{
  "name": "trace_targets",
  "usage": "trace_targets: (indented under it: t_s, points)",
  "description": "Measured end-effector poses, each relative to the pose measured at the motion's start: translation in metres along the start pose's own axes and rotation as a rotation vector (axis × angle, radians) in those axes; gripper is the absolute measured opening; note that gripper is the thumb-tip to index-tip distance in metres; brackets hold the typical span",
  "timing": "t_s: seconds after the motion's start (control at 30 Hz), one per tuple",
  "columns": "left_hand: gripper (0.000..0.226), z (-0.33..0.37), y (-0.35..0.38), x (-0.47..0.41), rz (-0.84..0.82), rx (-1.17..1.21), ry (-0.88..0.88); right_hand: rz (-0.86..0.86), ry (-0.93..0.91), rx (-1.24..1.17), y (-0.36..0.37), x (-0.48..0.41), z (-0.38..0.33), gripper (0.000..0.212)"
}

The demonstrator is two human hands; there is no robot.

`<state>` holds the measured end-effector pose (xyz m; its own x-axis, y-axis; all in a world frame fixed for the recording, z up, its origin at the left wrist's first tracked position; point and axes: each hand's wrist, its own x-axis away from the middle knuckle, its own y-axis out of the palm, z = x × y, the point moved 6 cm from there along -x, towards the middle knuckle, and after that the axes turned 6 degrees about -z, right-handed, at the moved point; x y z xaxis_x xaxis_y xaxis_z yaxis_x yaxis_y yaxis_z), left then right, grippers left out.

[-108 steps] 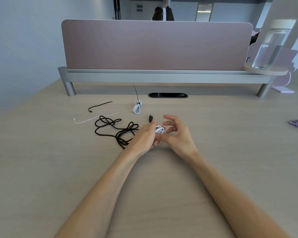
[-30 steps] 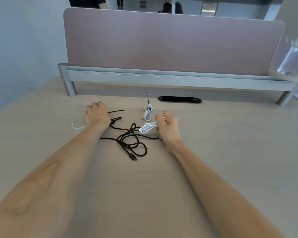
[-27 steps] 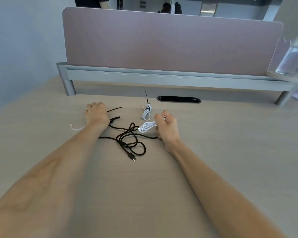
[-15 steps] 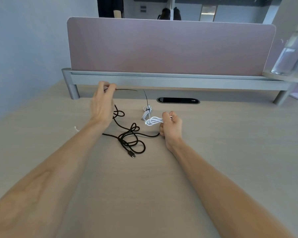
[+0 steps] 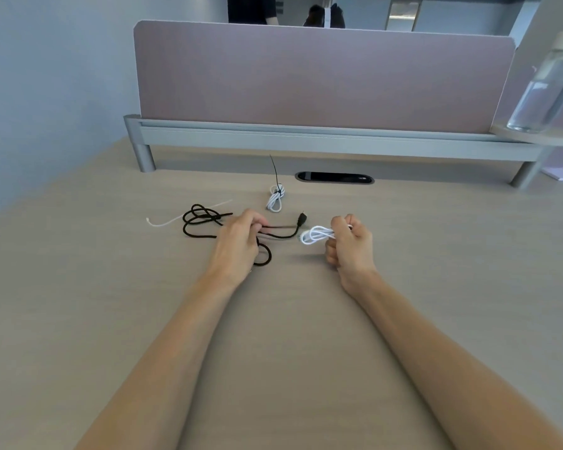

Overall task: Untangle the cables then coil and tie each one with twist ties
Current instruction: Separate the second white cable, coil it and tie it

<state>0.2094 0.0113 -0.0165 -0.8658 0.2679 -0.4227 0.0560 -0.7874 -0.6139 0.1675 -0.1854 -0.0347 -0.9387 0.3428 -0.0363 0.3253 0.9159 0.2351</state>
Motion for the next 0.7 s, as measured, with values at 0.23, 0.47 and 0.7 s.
trace_targets:
  t_s: [0.23,0.47,0.7]
  points:
    - [0.013,0.024,0.019,0.017,-0.204,0.034,-0.087,-0.082,-0.048,0.201,-0.023,0.024,-0.009,0.035]
    - [0.017,0.046,0.022,0.027,-0.358,0.344,-0.126,-0.168,-0.127,0.554,-0.011,0.028,-0.011,0.03]
    - [0.015,0.048,0.021,0.029,-0.423,0.522,-0.188,-0.151,-0.107,0.669,-0.007,0.027,-0.013,0.029]
